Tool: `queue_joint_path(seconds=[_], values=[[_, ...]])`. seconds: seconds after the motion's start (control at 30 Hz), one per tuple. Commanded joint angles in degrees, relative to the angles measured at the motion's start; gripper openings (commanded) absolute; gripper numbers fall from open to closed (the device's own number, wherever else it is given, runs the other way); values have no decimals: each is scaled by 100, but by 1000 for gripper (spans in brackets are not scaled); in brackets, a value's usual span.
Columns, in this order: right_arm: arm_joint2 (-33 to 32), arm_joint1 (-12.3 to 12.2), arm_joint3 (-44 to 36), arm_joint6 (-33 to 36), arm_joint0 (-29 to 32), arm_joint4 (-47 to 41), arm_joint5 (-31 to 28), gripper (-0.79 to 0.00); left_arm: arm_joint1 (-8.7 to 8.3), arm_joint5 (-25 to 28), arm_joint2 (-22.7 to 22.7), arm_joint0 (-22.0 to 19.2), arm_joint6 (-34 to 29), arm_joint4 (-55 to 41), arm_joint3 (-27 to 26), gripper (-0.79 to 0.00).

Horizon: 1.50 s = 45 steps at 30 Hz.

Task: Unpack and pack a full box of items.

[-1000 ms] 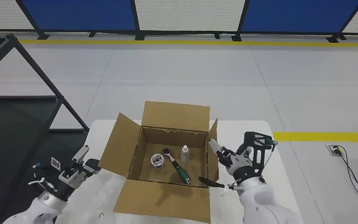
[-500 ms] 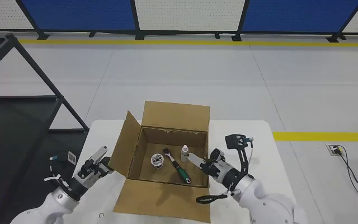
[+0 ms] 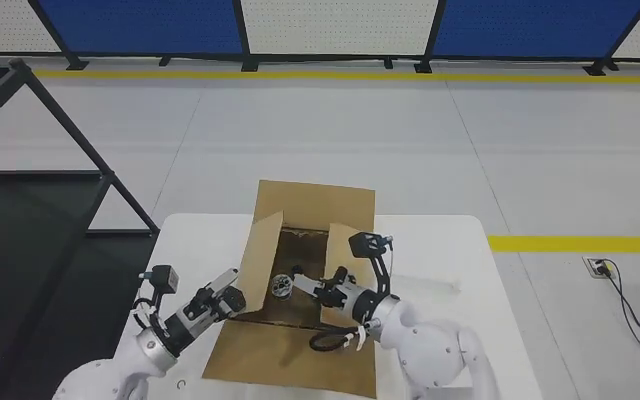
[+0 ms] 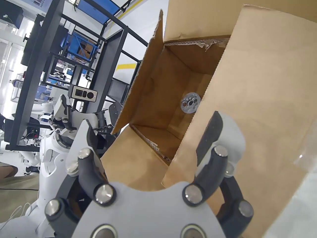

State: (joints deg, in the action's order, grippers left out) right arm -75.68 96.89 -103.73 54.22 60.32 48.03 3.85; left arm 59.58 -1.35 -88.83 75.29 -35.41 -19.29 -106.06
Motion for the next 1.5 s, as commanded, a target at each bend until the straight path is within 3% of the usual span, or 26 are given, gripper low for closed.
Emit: queue_joint_path(seconds=[0.0,0.47,0.93,1.13,1.37,1.47], values=[[21,-14,110,15,-46,10,27,0,5,-59,108,-68,-15,80,35,0],[78,-134,687,-8,-232,4,218,0,37,-528,577,-402,59,517,281,0],[47,-268,531,-14,-191,-257,72,0,53,-683,694,-560,96,628,475,0],[113,-351,-170,-110,119,-169,-330,0,50,-493,334,-472,189,168,332,0],[-222,-473,-1089,165,597,-762,-650,0,10,-395,-500,-193,-27,-776,72,0],[-283,-487,-1154,164,634,-731,-620,0,10,-395,-500,-193,-27,-776,72,0]])
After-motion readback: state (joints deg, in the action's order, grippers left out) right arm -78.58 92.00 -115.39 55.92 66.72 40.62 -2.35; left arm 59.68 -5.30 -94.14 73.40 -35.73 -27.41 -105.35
